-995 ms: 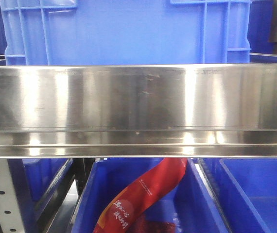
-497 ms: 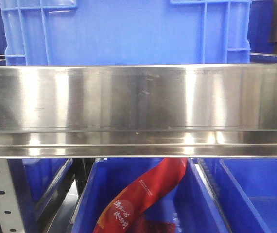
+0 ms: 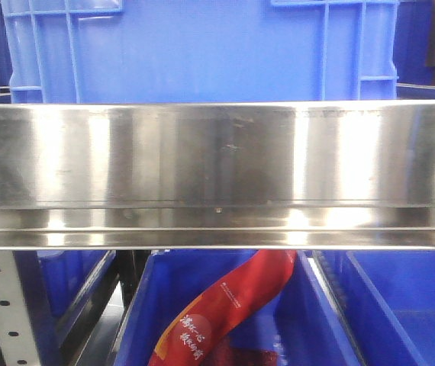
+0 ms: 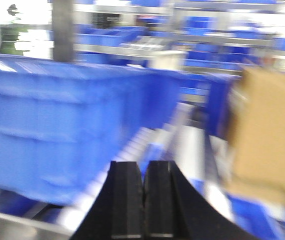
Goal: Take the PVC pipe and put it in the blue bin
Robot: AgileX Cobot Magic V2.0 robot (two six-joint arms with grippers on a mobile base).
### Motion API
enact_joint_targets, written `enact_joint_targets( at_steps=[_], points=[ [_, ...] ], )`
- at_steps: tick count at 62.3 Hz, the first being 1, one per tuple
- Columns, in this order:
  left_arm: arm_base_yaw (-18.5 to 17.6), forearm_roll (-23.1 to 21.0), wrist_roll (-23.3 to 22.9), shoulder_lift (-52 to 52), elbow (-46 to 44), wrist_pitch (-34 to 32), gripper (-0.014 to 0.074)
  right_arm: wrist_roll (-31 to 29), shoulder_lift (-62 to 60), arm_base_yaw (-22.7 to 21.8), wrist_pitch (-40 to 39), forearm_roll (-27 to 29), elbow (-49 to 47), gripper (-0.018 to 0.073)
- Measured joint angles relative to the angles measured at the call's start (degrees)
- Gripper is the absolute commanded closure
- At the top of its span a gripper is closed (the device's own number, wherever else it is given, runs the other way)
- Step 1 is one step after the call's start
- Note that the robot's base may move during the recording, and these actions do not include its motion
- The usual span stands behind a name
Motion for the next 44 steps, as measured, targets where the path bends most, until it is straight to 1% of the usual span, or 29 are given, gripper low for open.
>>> enact_joint_targets(
  at_steps=[6,11,18,21,26,44],
  points=[
    [0.0,0.0,0.0,0.0,0.0,-0.3,0.0708,0.0,-1.0,-4.0,-1.9,2.6,5.0,0.0721],
    [0.0,0.0,0.0,0.0,0.0,0.0,0.0708,-1.4,-1.1,-7.0,-6.0,5.1,9.2,0.0721],
    [0.0,0.0,0.0,0.0,0.0,0.0,0.0708,-3.4,-1.2,-10.9,-13.9,7.2,15.1,0.0721],
    [0.0,0.0,0.0,0.0,0.0,0.0,0.0708,-3.5,-1.2,-12.0,-15.4,8.1,16.2,0.0721],
    [0.0,0.0,0.0,0.0,0.0,0.0,0.0708,-3.7,-1.2,-12.8,-16.2,8.8,16.6,0.0721],
    [0.0,0.0,0.0,0.0,0.0,0.0,0.0708,-3.9,-1.2,-12.9,-17.2,9.5,16.7,0.0721]
  ],
)
